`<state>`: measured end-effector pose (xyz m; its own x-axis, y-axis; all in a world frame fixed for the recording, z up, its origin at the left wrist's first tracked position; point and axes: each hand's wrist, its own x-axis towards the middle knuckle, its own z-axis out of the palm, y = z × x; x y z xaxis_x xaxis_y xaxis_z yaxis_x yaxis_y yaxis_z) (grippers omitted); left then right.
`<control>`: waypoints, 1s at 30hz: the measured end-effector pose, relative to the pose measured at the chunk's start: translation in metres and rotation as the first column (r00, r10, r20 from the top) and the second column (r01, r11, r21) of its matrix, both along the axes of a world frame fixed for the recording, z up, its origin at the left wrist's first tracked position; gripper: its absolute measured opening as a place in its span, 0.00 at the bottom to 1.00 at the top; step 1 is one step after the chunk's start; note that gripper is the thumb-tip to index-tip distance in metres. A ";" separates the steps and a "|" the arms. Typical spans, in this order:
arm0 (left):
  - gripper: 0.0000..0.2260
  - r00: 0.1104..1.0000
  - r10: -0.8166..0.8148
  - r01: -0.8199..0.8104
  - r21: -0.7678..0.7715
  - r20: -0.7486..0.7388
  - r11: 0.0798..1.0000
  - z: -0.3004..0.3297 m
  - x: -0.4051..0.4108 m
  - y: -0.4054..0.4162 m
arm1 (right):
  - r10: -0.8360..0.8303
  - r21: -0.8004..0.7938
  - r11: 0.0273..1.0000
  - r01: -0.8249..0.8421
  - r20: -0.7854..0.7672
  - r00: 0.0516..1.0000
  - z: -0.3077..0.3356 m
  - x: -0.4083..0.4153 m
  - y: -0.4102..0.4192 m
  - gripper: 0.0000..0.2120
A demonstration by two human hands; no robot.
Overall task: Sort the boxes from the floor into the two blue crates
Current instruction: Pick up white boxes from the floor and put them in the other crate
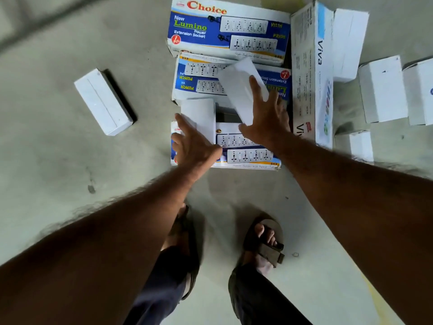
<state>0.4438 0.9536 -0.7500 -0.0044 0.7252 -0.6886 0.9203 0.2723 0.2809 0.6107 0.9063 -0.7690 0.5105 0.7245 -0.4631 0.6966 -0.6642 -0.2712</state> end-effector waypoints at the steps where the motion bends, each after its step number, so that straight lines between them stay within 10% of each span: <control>1: 0.59 1.000 0.006 -0.006 -0.007 0.023 1.000 0.002 -0.004 0.004 | -0.043 0.010 0.999 0.043 -0.005 0.999 0.000 0.001 0.001 0.55; 9: 0.45 0.840 0.348 -0.223 -0.321 0.416 0.920 0.175 -0.014 0.007 | -0.502 0.097 0.807 0.582 -0.405 0.764 0.151 -0.041 -0.035 0.48; 15: 0.35 0.636 0.381 0.041 -0.523 0.671 0.851 0.389 0.005 0.007 | -0.510 0.175 0.681 0.711 -0.583 0.632 0.358 -0.042 -0.073 0.46; 21: 0.34 0.534 0.338 0.283 -0.541 0.775 0.792 0.563 0.032 0.002 | -0.488 0.180 0.326 0.928 -0.809 0.329 0.551 -0.027 -0.100 0.45; 30: 0.19 0.527 0.114 0.592 -0.460 0.842 0.662 0.765 0.058 -0.060 | -0.524 0.326 -0.232 0.916 -0.836 0.165 0.771 -0.088 -0.219 0.28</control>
